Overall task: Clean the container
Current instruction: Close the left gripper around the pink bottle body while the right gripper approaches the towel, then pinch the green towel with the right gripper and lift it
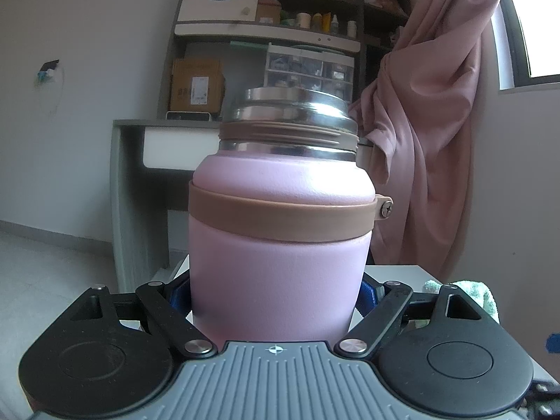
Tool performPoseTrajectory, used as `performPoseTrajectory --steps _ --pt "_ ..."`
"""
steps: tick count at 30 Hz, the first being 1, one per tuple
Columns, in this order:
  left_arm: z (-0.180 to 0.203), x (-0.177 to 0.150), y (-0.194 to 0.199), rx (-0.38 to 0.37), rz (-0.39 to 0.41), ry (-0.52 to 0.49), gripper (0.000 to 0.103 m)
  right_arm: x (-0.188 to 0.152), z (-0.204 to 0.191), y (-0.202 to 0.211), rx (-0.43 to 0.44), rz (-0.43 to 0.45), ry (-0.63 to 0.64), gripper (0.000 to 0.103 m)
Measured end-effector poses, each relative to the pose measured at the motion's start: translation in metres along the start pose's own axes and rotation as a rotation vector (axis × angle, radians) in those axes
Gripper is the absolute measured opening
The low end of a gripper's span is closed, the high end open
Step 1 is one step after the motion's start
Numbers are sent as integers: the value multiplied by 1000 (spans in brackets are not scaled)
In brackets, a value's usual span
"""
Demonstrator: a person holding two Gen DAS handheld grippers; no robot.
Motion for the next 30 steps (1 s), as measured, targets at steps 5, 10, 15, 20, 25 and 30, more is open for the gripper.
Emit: performPoseTrajectory --steps 5,10,15,20,25,30 --pt "12 -10 1 11 0 5 85 9 6 -19 -1 20 15 103" --pt "23 1 4 20 -2 16 85 20 13 -45 29 21 84 103" --pt "23 3 2 16 -6 15 85 28 14 -70 44 9 126 103" --pt "23 4 3 10 -7 16 85 29 11 -82 61 3 144 100" --pt "22 4 3 1 -11 17 85 25 18 -88 142 -18 25 12" --pt "21 5 1 -3 -14 17 85 25 17 -66 179 42 39 12"
Point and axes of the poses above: each gripper's, at about its wrist camera, not at the fingertips, and y roughly against the way its jaws point, z to its right, x to its top, the point moved 1 cm from there along -y, roughly the way its jaws point, and after that the axes turned 9 degrees about y, right-handed, at the moved point
